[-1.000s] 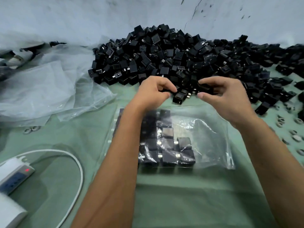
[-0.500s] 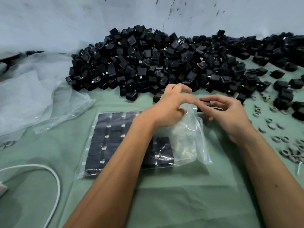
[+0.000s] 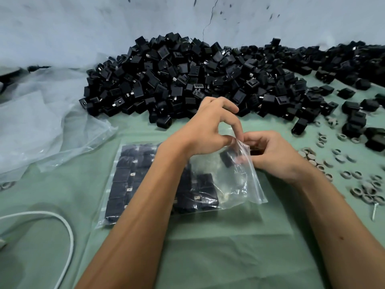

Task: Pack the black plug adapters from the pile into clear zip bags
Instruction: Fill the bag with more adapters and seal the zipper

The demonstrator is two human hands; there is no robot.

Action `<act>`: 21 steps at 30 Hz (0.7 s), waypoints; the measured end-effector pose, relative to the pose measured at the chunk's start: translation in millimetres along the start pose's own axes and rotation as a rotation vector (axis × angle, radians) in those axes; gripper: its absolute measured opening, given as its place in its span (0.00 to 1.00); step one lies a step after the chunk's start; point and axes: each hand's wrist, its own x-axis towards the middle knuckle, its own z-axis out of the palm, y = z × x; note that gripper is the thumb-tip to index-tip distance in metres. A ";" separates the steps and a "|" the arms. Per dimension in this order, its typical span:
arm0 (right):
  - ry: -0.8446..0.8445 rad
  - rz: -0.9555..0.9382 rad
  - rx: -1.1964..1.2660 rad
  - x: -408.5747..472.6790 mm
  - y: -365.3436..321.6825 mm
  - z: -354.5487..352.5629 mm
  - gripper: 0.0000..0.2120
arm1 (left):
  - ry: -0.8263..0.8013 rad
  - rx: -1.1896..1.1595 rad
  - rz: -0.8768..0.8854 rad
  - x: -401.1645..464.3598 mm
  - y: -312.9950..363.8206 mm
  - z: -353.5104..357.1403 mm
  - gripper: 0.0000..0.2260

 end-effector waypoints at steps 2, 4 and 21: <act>-0.007 -0.045 0.047 3.6 0.2 12.8 0.11 | -0.003 -0.009 0.002 -1.0 2.4 -2.3 0.11; 0.013 -0.088 0.036 6.9 2.4 22.3 0.08 | -0.004 -0.018 0.001 -1.9 3.3 -4.5 0.12; -0.069 -0.059 -0.064 13.7 1.7 45.2 0.10 | -0.013 -0.111 -0.004 -1.0 -1.7 -5.9 0.08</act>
